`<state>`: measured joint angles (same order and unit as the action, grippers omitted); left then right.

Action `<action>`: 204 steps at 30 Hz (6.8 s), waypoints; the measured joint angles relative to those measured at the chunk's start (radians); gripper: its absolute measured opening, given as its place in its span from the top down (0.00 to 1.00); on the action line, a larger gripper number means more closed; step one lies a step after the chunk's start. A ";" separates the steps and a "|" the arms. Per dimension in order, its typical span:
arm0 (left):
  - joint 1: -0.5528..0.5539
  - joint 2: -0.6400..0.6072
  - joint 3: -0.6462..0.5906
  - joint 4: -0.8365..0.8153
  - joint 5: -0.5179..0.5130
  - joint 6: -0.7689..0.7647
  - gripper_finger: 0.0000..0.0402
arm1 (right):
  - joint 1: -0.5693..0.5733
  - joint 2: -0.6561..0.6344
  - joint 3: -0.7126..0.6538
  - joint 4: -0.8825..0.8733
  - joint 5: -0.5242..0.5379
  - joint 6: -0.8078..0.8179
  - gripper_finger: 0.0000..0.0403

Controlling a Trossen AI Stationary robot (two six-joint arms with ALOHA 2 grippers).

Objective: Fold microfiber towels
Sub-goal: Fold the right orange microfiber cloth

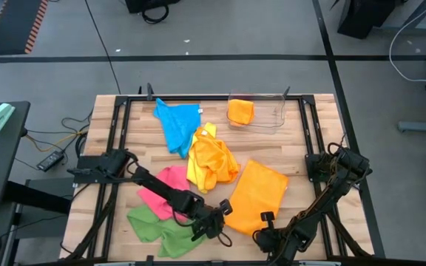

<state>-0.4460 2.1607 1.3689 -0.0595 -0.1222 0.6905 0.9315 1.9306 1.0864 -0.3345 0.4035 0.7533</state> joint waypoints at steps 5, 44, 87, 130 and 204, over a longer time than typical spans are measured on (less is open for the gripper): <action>0.018 -0.023 0.031 -0.085 0.071 -0.122 0.96 | 0.000 -0.005 0.005 0.004 -0.056 -0.021 0.97; 0.243 0.000 0.248 -0.201 0.235 -0.262 0.94 | -0.060 -0.072 0.145 -0.504 -0.147 0.130 0.97; 0.400 0.032 0.248 -0.077 0.314 -0.422 0.58 | -0.076 -0.376 -0.142 -0.515 -0.035 0.332 0.57; 0.475 0.232 0.391 -0.070 0.292 -0.691 0.57 | -0.210 -0.710 -0.556 -0.370 -0.223 0.669 0.38; 0.386 0.141 0.389 -0.226 0.330 -0.507 0.95 | -0.202 -0.662 -0.480 -0.259 -0.183 0.506 0.99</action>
<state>-0.0600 2.3020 1.7584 -0.2853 0.2075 0.1834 0.7296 1.2686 0.6067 -0.5936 0.2207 1.2590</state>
